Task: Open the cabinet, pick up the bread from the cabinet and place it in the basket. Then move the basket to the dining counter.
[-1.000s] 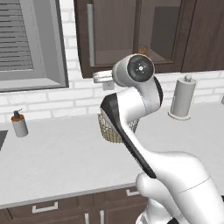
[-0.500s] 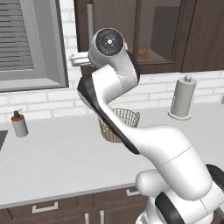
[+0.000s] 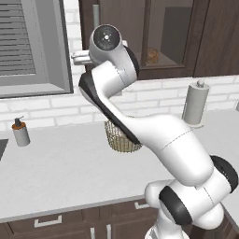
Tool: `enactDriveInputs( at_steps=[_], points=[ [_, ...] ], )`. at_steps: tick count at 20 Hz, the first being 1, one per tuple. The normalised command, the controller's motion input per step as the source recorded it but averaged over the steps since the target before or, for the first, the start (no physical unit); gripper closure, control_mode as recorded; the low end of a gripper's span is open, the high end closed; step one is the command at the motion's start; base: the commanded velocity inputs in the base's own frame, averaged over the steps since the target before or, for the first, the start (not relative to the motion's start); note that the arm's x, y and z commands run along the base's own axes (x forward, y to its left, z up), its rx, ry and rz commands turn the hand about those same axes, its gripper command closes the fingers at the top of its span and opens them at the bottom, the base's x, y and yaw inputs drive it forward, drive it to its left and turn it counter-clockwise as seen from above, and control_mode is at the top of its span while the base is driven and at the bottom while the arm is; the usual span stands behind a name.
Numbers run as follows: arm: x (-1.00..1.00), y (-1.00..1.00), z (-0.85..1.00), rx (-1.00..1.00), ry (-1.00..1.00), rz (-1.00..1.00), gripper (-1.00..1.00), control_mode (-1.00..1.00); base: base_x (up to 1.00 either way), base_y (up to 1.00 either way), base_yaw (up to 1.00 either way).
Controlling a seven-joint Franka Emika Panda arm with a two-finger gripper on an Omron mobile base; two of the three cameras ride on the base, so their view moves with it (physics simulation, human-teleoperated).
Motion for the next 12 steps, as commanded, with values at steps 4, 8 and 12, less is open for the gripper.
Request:
enactDriveInputs(
  at_steps=[4,8,12],
  points=[
    [0.57,0.00,-0.20,0.00,-0.03,0.00,-1.00,-1.00,0.00,0.00,0.00],
    [0.55,0.00,-0.15,0.00,-0.04,0.00,-1.00,-1.00,0.00,0.00,0.00],
    [0.54,0.00,-0.14,0.00,-0.07,0.00,1.00,-1.00,0.00,0.00,0.00]
  ],
)
